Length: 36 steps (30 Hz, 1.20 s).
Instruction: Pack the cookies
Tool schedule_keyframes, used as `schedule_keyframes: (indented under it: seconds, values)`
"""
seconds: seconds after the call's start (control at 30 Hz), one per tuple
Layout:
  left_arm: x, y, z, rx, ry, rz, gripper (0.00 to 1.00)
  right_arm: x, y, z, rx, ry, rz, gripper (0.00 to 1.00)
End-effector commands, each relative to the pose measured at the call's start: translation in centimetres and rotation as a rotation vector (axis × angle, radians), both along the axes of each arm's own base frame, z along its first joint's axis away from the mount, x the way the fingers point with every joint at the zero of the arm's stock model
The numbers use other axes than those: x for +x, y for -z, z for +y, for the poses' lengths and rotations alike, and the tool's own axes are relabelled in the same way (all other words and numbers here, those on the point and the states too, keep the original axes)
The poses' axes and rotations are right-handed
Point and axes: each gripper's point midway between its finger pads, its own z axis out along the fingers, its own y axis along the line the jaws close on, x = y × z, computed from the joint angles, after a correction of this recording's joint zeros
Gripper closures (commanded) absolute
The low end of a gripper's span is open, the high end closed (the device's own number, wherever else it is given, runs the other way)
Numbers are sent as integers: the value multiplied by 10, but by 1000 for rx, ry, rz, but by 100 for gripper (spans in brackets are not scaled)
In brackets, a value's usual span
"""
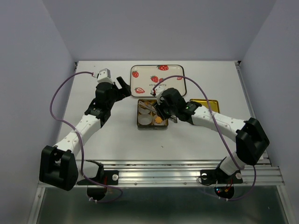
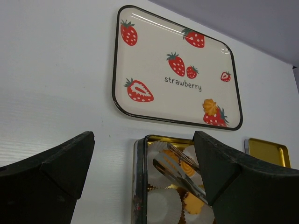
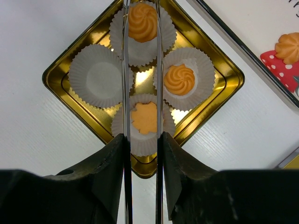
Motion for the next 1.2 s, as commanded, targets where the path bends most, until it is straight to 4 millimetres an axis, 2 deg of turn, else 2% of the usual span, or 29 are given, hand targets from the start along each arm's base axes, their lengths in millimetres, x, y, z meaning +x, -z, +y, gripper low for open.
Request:
schedule_keyframes:
  seconds: [0.0, 0.3, 0.77, 1.17]
  values:
    - [-1, -15, 3, 0, -11, -46, 1, 5, -11, 5, 30, 20, -44, 61]
    - [-2, -14, 3, 1, -9, -45, 1, 2, -2, 7, 27, 8, -14, 61]
    - [-2, -15, 3, 7, -3, -52, 1, 7, 10, 10, 1, 9, -1, 60]
    - [-3, -14, 4, 18, -1, -57, 1, 8, 8, 14, 20, 19, 8, 51]
